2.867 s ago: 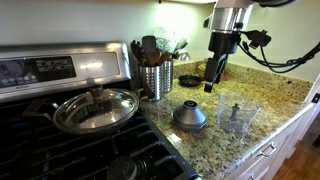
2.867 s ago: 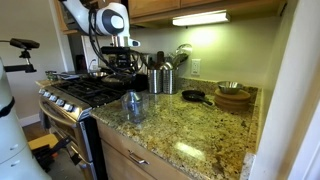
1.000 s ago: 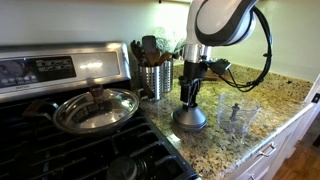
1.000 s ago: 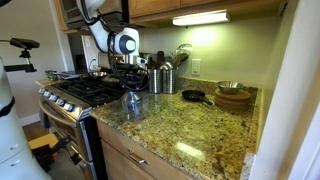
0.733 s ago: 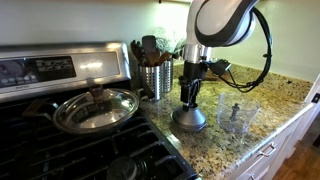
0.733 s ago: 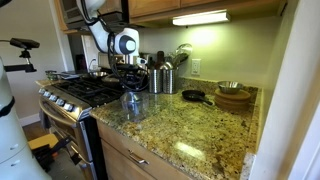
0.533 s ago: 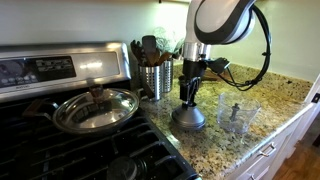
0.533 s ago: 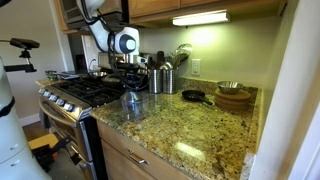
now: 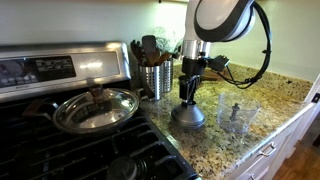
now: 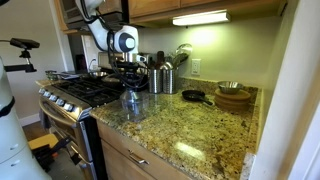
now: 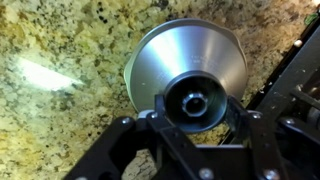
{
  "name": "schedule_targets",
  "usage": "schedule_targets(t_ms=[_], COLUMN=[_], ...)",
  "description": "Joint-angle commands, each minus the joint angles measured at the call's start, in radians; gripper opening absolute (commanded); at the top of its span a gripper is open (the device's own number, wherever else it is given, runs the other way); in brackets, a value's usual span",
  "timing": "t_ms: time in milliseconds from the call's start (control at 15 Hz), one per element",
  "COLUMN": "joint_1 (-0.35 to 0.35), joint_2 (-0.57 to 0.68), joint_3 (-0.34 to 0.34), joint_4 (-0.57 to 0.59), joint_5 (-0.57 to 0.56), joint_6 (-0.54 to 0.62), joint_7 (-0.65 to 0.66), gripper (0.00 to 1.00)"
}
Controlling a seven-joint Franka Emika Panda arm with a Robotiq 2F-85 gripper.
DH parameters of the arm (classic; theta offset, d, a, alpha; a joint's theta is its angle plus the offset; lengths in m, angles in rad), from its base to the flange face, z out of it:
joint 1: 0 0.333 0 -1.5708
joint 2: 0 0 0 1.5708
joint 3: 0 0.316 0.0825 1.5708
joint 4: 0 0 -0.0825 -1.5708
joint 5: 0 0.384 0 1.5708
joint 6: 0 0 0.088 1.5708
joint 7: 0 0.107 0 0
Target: Put the blade in the blender and cover it with the grey lid
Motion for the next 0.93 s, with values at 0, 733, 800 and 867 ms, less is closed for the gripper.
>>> schedule_targets(t_ms=[0, 733, 800, 867], joint_1=[0.005, -0.015, -0.02, -0.023], joint_2=[-0.09, -0.293, -0.313, -0.329], joint_3=[-0.006, -0.034, -0.042, -0.05], joint_4=[-0.013, -0.02, -0.032, -0.041], joint_5=[-0.047, -0.065, -0.066, -0.067], joint_6=[-0.074, -0.239, -0.242, -0.245], joint_7=[0.012, 0.019, 0.024, 0.028], gripper=[0.35, 0.35, 0.35, 0.35])
